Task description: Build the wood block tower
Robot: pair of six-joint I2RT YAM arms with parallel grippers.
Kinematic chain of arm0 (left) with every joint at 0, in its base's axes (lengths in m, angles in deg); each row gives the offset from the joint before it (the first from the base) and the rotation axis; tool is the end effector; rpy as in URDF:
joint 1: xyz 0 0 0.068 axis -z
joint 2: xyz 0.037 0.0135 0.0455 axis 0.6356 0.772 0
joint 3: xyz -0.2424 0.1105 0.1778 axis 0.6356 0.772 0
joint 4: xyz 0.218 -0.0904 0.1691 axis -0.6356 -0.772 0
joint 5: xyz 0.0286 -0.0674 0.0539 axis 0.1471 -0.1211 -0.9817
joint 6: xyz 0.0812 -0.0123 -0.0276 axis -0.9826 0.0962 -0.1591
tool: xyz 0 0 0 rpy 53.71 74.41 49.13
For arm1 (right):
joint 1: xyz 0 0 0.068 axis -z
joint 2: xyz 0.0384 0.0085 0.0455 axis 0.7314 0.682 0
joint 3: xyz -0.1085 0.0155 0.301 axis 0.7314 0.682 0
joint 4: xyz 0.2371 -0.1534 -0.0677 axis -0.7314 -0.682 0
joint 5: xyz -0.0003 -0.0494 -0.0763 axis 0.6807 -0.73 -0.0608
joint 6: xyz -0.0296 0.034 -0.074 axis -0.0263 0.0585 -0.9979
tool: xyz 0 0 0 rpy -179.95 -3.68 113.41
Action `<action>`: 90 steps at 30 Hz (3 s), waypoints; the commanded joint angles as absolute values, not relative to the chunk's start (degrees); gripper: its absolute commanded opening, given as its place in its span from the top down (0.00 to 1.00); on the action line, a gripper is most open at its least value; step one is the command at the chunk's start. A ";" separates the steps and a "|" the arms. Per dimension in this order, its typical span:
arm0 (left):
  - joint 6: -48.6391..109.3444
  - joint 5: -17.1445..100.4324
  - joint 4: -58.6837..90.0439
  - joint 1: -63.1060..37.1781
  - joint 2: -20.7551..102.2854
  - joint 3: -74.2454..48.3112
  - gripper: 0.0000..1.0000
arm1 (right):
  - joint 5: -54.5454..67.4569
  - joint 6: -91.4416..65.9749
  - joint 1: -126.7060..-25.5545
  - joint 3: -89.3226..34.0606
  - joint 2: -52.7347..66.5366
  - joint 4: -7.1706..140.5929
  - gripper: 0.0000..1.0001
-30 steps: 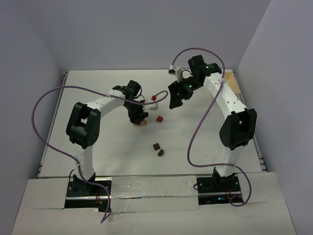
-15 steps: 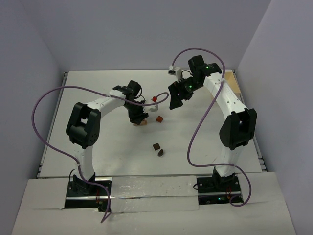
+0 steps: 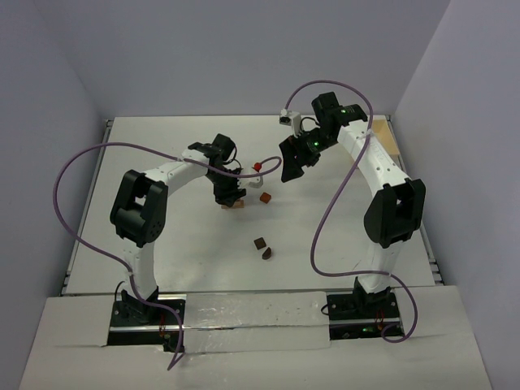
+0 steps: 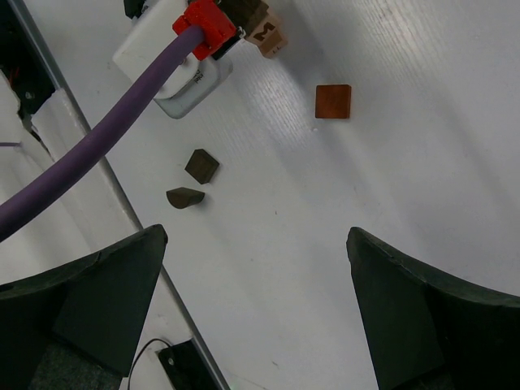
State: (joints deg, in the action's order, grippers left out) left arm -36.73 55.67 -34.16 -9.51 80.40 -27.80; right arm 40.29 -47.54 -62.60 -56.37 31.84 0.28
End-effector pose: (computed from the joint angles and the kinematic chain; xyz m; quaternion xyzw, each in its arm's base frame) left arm 0.3836 -0.2545 0.1799 0.6782 0.6990 -0.1602 0.1608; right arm 0.4018 0.1648 0.3439 -0.4020 0.8291 0.3273 0.2096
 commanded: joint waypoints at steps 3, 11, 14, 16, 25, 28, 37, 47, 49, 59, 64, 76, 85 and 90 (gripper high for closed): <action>-40.10 57.49 -35.25 -9.11 78.15 -27.13 0.49 | 41.53 -48.14 -62.30 -58.93 31.97 -0.66 0.00; -41.22 57.64 -35.36 -8.89 78.19 -27.00 0.54 | 41.71 -48.29 -62.28 -58.96 31.99 -0.90 0.00; -41.26 57.55 -35.90 -8.88 78.47 -27.63 0.54 | 41.88 -48.46 -62.29 -59.31 32.34 -1.33 0.00; -41.17 57.39 -36.17 -8.79 78.65 -27.81 0.53 | 41.96 -48.55 -62.31 -59.31 32.52 -1.34 0.00; -39.57 57.64 -36.88 -8.61 79.18 -29.33 0.46 | 42.06 -48.46 -62.38 -60.01 32.88 -1.69 0.00; -38.75 57.54 -37.07 -8.70 79.17 -30.31 0.44 | 41.97 -48.29 -62.38 -60.02 32.87 -1.68 0.00; -35.52 54.36 -37.84 -9.02 76.81 -36.64 0.32 | 41.61 -47.75 -62.38 -60.79 32.22 -1.42 0.00; -29.56 55.63 -36.80 -13.53 64.14 -41.45 0.28 | 40.24 -47.23 -62.35 -57.73 27.51 1.23 0.00; -28.26 57.17 -34.37 -14.84 58.61 -37.61 0.26 | 40.04 -47.15 -62.37 -56.42 25.94 2.26 0.00; -3.66 64.67 -21.14 -23.92 38.30 -13.40 0.01 | 35.85 -36.03 -63.57 -48.27 22.41 18.39 0.00; 13.34 70.50 -12.92 -35.75 36.80 -5.94 0.01 | 34.05 -28.00 -65.72 -46.04 23.46 25.53 0.00; 14.23 74.07 -6.46 -43.14 30.02 3.06 0.01 | 29.62 -44.49 -77.73 -51.29 28.54 24.74 0.00; 13.38 82.54 -7.78 -49.12 32.42 1.19 0.03 | 28.20 -64.27 -82.17 -87.48 53.67 -3.60 0.06; 13.02 84.43 -7.50 -50.53 32.39 1.90 0.03 | 25.71 -74.62 -87.12 -82.62 54.62 -3.41 0.07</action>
State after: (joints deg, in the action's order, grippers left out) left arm 13.83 79.78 -9.31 -49.25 32.94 3.72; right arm 27.56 -61.46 -81.81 -88.79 56.19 4.14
